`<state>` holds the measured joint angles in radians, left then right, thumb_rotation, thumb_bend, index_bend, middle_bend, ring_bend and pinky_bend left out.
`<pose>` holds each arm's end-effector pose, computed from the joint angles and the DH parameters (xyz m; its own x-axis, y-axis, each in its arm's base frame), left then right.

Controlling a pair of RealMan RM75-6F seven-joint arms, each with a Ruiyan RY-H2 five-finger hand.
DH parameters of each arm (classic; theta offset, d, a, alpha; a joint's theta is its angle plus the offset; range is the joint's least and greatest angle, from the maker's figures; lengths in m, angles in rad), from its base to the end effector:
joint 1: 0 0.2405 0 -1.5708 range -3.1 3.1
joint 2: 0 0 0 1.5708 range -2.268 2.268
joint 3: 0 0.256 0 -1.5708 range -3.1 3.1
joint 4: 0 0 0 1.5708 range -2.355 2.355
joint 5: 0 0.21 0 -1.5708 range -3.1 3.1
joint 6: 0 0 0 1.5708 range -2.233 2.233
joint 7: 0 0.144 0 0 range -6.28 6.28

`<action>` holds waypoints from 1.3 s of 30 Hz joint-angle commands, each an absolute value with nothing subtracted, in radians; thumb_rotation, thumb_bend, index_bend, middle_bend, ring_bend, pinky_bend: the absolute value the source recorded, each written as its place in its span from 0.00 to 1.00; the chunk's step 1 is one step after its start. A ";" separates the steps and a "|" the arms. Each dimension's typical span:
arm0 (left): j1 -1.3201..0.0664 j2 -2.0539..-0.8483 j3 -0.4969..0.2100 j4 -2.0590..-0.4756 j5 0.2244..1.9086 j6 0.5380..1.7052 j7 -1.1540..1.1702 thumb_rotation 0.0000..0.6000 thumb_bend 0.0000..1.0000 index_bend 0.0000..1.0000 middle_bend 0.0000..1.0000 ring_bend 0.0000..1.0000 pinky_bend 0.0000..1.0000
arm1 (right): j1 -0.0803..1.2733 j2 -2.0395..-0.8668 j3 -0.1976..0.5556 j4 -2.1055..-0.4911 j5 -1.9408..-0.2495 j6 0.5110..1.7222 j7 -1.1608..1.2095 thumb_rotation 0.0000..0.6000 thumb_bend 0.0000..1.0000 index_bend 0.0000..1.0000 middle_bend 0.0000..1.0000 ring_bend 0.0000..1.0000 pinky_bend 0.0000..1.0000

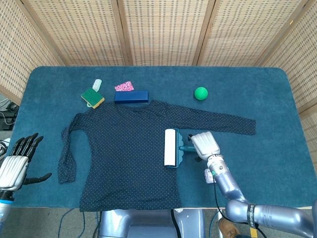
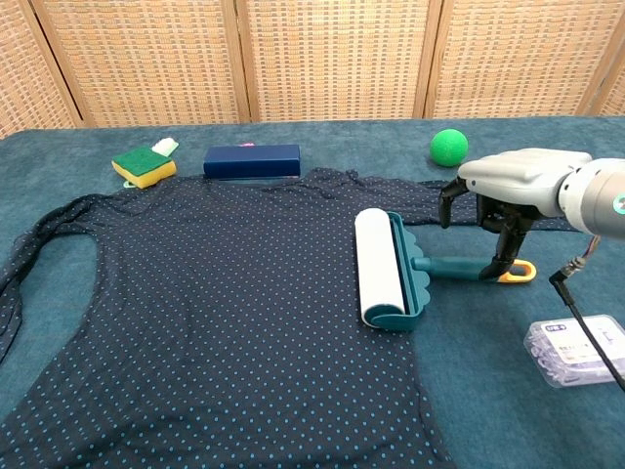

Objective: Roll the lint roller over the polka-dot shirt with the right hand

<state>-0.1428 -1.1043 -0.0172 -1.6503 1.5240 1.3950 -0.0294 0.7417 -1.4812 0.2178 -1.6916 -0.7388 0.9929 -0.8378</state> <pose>-0.2984 0.1900 0.1426 0.3568 0.1067 0.9281 0.9333 -0.0836 -0.3492 -0.1485 -0.3307 -0.0034 0.6067 -0.3264 0.7248 -0.7945 -0.2803 0.5387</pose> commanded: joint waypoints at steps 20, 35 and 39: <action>-0.142 -1.094 -0.012 -1.653 1.533 1.407 -0.049 1.00 0.00 0.00 0.00 0.00 0.00 | 0.833 -1.570 0.149 -1.590 -0.573 1.050 -0.931 1.00 0.40 0.40 1.00 1.00 1.00; -0.147 -1.092 -0.014 -1.648 1.522 1.398 -0.064 1.00 0.00 0.00 0.00 0.00 0.00 | 0.889 -1.657 0.145 -1.514 -0.509 1.077 -0.983 1.00 0.44 0.41 1.00 1.00 1.00; -0.148 -1.094 -0.014 -1.645 1.521 1.396 -0.062 1.00 0.00 0.00 0.00 0.00 0.00 | 0.896 -1.675 0.143 -1.502 -0.483 1.071 -0.985 1.00 0.49 0.42 1.00 1.00 1.00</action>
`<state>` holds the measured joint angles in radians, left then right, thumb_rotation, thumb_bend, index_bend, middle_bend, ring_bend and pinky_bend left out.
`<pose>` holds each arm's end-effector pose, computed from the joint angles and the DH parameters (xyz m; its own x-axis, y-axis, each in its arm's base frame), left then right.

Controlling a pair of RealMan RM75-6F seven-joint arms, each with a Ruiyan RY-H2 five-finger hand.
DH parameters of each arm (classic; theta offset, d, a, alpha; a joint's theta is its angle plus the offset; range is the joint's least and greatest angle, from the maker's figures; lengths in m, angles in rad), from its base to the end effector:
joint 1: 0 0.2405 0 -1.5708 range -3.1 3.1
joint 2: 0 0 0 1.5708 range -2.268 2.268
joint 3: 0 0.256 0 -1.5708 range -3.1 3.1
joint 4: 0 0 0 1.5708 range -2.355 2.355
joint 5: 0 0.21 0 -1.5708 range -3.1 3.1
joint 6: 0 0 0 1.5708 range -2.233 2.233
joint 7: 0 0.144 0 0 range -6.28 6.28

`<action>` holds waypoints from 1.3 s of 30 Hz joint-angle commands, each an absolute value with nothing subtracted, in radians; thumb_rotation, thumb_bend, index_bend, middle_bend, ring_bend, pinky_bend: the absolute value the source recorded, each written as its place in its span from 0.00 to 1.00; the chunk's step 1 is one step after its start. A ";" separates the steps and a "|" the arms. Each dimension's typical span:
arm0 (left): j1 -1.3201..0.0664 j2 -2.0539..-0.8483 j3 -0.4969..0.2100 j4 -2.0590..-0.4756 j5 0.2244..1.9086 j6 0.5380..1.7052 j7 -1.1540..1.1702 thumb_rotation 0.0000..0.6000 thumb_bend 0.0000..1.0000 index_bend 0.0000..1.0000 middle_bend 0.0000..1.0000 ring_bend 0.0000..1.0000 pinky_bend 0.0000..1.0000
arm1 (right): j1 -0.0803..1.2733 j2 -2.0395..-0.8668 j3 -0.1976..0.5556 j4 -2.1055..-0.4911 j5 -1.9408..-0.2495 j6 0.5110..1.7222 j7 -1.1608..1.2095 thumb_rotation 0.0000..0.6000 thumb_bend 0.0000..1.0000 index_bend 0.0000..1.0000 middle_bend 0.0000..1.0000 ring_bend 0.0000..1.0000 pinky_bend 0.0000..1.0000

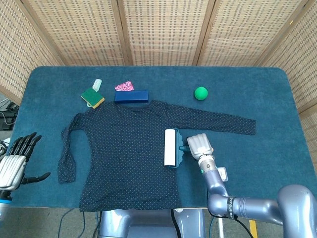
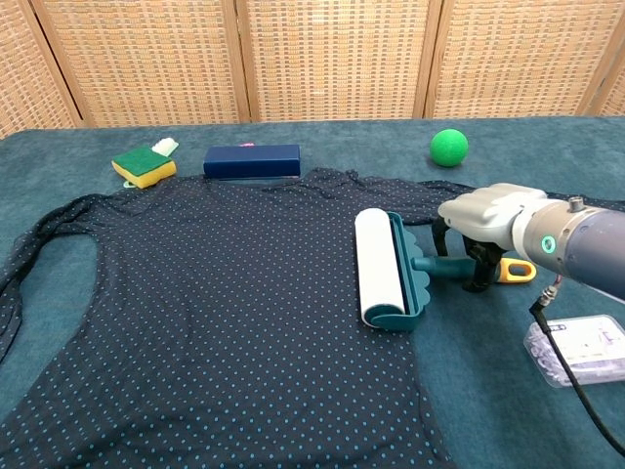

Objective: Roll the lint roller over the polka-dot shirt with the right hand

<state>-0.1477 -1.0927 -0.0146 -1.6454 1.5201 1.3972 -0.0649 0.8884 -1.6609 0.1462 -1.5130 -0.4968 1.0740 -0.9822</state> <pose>-0.3003 0.1913 0.1470 0.3387 0.1059 0.9349 0.9401 -0.0795 -0.3315 -0.1489 -0.3406 -0.0530 0.6907 -0.3845 0.6124 -0.7146 -0.2333 0.6595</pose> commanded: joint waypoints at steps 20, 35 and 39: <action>-0.154 -1.093 -0.013 -1.646 1.513 1.386 -0.069 1.00 0.00 0.00 0.00 0.00 0.00 | 0.936 -1.626 0.159 -1.521 -0.601 1.138 -1.012 1.00 0.92 0.62 1.00 1.00 1.00; -0.168 -1.083 -0.011 -1.638 1.510 1.358 -0.114 1.00 0.00 0.00 0.00 0.00 0.00 | 1.057 -1.627 0.138 -1.452 -0.572 1.120 -1.232 1.00 0.93 0.67 1.00 1.00 1.00; -0.172 -1.080 -0.011 -1.631 1.508 1.349 -0.132 1.00 0.00 0.00 0.00 0.00 0.00 | 1.089 -1.698 0.113 -1.412 -0.515 1.148 -1.350 1.00 0.93 0.67 1.00 1.00 1.00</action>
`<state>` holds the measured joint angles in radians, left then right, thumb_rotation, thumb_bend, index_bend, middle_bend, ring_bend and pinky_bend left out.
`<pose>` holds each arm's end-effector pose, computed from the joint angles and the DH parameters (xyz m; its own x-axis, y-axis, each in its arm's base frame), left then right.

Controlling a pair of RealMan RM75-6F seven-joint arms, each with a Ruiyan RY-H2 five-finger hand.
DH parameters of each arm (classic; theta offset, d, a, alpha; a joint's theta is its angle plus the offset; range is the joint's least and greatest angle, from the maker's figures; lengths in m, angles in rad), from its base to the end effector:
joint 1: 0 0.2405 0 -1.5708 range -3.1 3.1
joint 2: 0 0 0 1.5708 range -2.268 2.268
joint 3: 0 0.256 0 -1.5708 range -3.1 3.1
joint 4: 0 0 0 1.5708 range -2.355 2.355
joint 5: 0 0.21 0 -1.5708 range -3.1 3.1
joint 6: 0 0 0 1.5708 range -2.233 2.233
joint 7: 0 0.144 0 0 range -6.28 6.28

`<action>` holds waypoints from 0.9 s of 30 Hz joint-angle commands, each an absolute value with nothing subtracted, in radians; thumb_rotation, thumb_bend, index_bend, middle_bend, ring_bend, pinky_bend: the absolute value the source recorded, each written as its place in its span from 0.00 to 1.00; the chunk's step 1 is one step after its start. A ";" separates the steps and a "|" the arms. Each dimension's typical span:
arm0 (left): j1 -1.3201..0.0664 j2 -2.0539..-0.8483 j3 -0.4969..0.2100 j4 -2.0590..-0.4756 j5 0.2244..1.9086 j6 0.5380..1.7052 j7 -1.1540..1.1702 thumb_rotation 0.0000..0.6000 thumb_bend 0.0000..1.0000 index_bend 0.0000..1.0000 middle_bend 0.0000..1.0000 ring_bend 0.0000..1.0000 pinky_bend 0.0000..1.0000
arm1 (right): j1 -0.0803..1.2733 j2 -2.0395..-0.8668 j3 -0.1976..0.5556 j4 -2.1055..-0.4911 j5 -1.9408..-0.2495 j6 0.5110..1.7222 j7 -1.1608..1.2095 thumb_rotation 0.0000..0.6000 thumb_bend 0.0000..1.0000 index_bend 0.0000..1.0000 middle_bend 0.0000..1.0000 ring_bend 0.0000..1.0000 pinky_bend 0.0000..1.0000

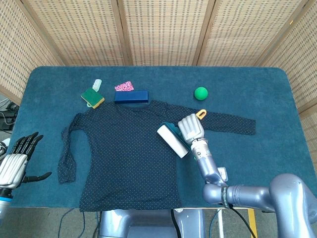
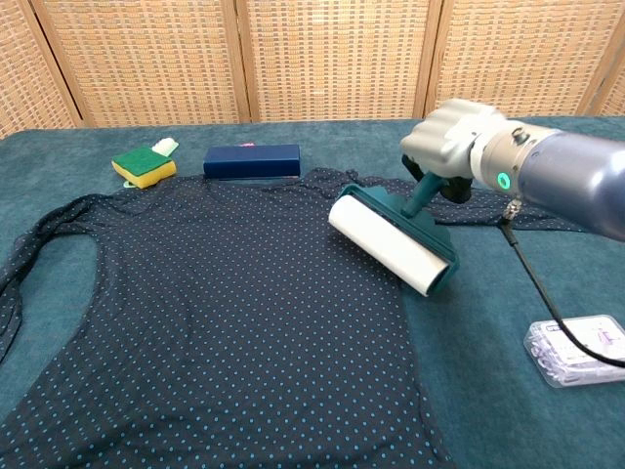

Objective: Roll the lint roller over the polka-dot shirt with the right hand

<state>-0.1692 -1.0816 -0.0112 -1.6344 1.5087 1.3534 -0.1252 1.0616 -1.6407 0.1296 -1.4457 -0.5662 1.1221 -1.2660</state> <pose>-0.3039 0.1970 0.1462 0.3043 0.1459 0.9413 0.9522 -0.0750 -0.2962 -0.0963 -0.3821 -0.0323 0.9319 -0.0526 0.3588 -0.3553 -0.3298 0.8746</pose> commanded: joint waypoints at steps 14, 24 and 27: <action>-0.177 -1.078 -0.012 -1.622 1.505 1.345 -0.152 1.00 0.00 0.00 0.00 0.00 0.00 | 1.154 -1.820 0.109 -1.497 -0.476 1.272 -1.538 1.00 0.94 0.70 1.00 1.00 1.00; -0.177 -1.080 -0.011 -1.624 1.507 1.348 -0.147 1.00 0.00 0.00 0.00 0.00 0.00 | 1.164 -1.857 0.071 -1.587 -0.577 1.313 -1.555 1.00 0.94 0.70 1.00 1.00 1.00; -0.177 -1.081 -0.010 -1.623 1.506 1.348 -0.145 1.00 0.00 0.00 0.00 0.00 0.00 | 1.165 -1.868 0.054 -1.613 -0.612 1.324 -1.563 1.00 0.94 0.70 1.00 1.00 1.00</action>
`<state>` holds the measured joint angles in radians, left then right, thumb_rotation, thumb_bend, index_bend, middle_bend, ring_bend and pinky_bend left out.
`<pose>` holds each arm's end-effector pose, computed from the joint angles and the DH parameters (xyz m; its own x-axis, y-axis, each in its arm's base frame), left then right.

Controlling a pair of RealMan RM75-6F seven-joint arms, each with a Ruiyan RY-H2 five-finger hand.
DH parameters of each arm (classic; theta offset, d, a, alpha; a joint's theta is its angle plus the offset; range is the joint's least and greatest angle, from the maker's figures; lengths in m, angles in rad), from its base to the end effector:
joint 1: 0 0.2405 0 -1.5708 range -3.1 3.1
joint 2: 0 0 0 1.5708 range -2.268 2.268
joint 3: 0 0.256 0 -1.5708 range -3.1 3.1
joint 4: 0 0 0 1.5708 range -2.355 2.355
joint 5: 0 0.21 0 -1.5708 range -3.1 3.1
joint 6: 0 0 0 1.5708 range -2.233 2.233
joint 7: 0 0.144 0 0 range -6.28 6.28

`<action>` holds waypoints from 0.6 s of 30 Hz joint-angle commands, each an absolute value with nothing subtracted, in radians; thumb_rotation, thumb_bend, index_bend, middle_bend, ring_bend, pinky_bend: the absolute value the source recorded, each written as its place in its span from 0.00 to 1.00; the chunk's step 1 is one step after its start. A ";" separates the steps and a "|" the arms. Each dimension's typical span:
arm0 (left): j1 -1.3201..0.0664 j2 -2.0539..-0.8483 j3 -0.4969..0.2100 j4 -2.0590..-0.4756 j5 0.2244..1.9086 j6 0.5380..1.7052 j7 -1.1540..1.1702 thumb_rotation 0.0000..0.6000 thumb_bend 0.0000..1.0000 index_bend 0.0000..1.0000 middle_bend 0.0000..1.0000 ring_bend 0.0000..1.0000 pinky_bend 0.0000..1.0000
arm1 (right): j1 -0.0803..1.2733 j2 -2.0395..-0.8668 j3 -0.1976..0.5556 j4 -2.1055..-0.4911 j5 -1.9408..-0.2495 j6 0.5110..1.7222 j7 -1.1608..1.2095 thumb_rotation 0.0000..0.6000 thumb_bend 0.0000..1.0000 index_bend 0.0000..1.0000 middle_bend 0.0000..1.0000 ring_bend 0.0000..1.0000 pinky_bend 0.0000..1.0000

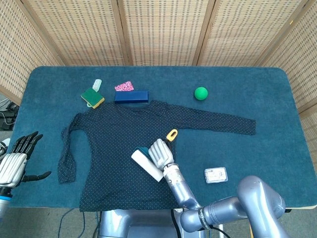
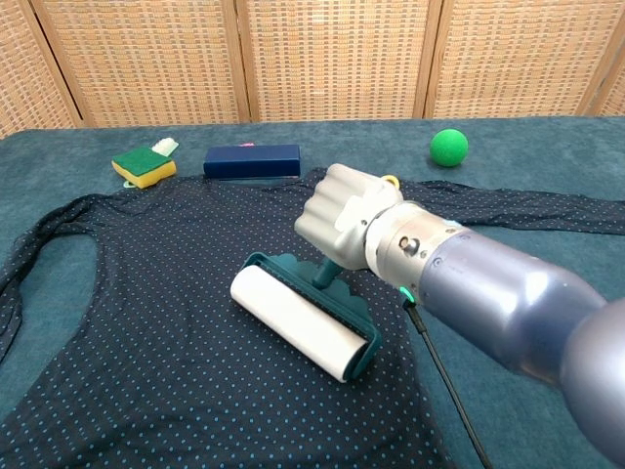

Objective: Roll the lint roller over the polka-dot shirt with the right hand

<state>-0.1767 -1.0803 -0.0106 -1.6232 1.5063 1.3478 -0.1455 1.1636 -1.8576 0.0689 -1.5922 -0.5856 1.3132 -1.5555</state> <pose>-0.3056 0.1995 0.1472 0.2974 0.1489 0.9431 0.9544 -0.0752 -0.2890 -0.0258 -0.2970 -0.0965 0.9627 0.1323 0.2359 -0.1437 -0.4885 0.8606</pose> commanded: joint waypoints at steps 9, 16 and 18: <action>-0.177 -1.082 -0.010 -1.626 1.506 1.350 -0.136 1.00 0.00 0.00 0.00 0.00 0.00 | 1.160 -1.911 0.013 -1.654 -0.712 1.345 -1.580 1.00 0.94 0.69 1.00 1.00 1.00; -0.176 -1.081 -0.010 -1.624 1.504 1.350 -0.140 1.00 0.00 0.00 0.00 0.00 0.00 | 1.144 -1.904 0.014 -1.603 -0.717 1.341 -1.586 1.00 0.94 0.68 1.00 1.00 1.00; -0.177 -1.081 -0.010 -1.624 1.504 1.350 -0.140 1.00 0.00 0.00 0.00 0.00 0.00 | 1.136 -1.896 0.024 -1.579 -0.708 1.339 -1.579 1.00 0.94 0.68 1.00 1.00 1.00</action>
<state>-0.1765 -1.0813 -0.0103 -1.6238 1.5035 1.3503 -0.1401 1.1425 -1.9021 0.0170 -1.5932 -0.7132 1.3408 -1.5828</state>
